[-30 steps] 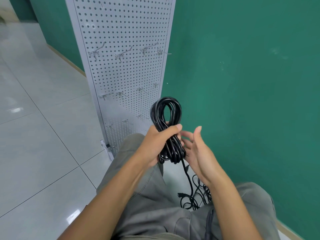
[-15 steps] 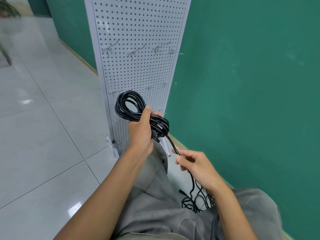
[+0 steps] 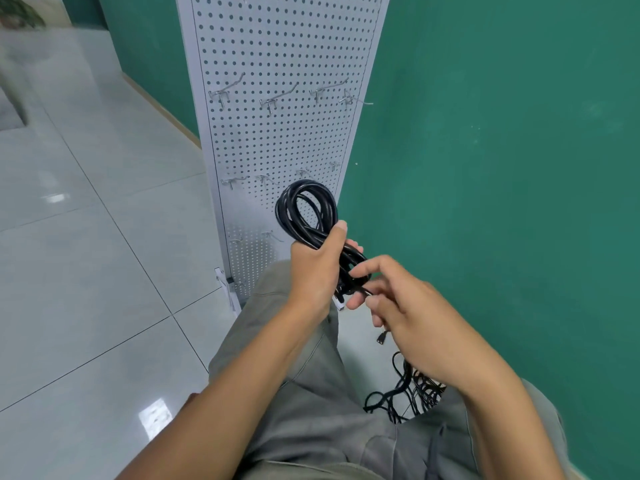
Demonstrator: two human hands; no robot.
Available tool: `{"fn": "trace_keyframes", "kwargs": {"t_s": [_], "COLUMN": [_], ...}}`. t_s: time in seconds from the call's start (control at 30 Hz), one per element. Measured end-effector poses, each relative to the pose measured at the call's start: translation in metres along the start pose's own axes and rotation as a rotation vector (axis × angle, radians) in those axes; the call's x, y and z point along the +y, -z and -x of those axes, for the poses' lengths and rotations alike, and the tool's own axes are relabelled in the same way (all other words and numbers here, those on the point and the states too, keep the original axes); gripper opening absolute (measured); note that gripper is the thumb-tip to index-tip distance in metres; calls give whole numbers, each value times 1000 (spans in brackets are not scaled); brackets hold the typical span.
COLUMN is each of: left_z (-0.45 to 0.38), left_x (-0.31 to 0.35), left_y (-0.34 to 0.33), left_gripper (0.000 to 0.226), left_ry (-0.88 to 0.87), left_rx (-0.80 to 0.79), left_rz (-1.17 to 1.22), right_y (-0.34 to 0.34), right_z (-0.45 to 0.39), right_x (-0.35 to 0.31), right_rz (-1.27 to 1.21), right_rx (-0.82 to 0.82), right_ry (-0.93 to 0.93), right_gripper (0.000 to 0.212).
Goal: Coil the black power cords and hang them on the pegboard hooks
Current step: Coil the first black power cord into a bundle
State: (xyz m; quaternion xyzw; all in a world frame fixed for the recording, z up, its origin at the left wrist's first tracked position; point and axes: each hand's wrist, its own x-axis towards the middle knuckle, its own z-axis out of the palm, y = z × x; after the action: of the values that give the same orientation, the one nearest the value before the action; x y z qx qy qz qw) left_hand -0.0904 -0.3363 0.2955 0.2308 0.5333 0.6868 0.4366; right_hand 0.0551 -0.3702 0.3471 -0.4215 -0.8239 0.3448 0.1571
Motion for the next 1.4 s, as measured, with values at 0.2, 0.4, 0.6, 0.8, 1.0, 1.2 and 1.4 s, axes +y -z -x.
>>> {"fn": "trace_keyframes", "kwargs": {"t_s": [0.2,0.4,0.6,0.8,1.0,1.2,1.4], "left_z": [17,16,18,26,18,9,8], "left_x": [-3,-4,6,9,7,11,6], "left_y": [-13,-9,-3,-6,-6,-1,0], "left_gripper": [29,37,39,13,7,6,7], "left_ry": [44,102,138,183,241,230,237], "left_rx": [-194,-340,-611,-806,-682,-565,-637], "left_rz": [2,0,-90,-39,90,-7,-217], "right_y": [11,9,16,8,1,2,19], "right_z": [-7,-8,-12,-14,-7,-1,2], "right_x": [6,18,39,60,80,82,56], "right_rz": [8,81,-256,-614,-585,-746,-968], "right_rx": [368,603,665,561,447,562,644], "right_ry": [9,-54,-186,-136,-166,-166,-69], "right_gripper": [28,44,59,47,22,7,12]}}
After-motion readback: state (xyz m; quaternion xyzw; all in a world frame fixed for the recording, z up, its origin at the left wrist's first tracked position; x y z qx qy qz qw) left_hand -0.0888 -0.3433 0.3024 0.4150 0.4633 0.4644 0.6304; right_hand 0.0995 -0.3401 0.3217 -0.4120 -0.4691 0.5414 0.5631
